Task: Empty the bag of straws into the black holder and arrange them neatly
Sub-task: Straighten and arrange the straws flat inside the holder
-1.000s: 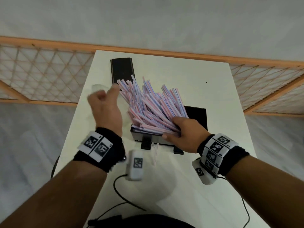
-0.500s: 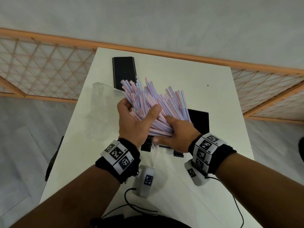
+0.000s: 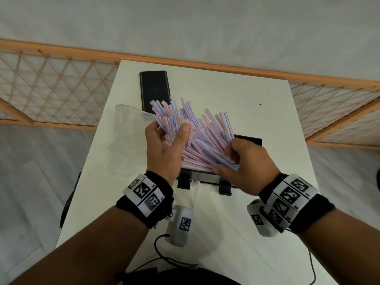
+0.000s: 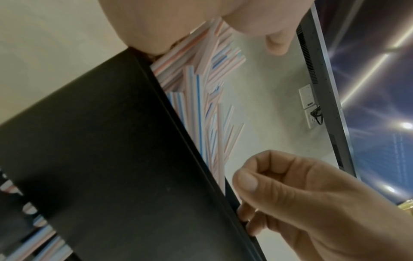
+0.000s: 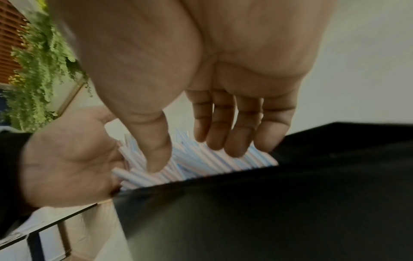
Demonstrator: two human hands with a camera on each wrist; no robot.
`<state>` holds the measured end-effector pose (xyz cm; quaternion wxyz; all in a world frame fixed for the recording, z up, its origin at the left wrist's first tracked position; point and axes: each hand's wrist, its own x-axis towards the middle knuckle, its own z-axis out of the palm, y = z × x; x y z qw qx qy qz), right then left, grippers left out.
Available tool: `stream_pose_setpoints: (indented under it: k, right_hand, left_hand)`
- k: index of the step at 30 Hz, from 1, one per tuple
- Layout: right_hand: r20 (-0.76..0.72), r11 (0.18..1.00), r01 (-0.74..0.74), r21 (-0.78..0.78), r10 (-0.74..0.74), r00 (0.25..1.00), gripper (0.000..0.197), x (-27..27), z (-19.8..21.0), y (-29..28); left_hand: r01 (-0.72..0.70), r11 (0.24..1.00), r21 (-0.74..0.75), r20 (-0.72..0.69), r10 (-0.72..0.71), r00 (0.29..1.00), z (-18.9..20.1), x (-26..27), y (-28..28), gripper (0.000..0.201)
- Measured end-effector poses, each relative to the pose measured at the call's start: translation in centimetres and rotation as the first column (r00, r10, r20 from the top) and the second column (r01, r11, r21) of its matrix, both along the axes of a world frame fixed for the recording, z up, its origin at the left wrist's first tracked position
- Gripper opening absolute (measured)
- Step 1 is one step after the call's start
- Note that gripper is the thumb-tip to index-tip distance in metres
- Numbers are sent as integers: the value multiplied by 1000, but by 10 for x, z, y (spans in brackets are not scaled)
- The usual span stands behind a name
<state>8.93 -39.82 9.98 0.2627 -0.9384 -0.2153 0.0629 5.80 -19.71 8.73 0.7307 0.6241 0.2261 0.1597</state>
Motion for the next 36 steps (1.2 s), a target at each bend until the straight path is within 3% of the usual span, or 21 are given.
stream_pose_setpoints:
  k: [2,6,10,13,16,21,29,32,36]
  right_hand:
    - [-84,996,-58,-72,52,995,37,-8,-6,2]
    - [-170,956,-176,-236,138,976,49,-11,-21,12]
    - [-232,919,-153,-363,70,970,46,-8,-21,23]
    - [-281,899,-189,-394,78,956,55,-6,-21,32]
    - [-272,830,-181,-528,36,962,66,-1,-21,35]
    - [-457,873,-158,-461,-81,886,65,6,-23,41]
    - [-475,893,-199,-403,-19,880,42,13,-14,58]
    - [-465,880,-188,-437,-43,884,42,15,-14,65]
    - [-550,878,-255,-406,-12,835,41,19,-15,73]
  left_hand:
    - [1,1000,-8,17,-1,1000,-2,1,-2,72]
    - [-17,1000,4,26,17,1000,-8,1,-4,79]
    - [-8,999,45,20,7,1000,-10,1,-3,76]
    - [-6,999,31,31,5,1000,-12,0,-2,74]
    - [-4,999,50,44,2,999,-13,0,-2,75]
    - [-4,998,66,29,2,1000,-15,0,-2,74]
    - [2,999,49,20,-3,1000,-14,0,-3,79]
    - [8,998,62,13,-9,1000,-13,-1,-2,79]
    - [15,998,63,13,-16,1000,-11,-2,-3,83]
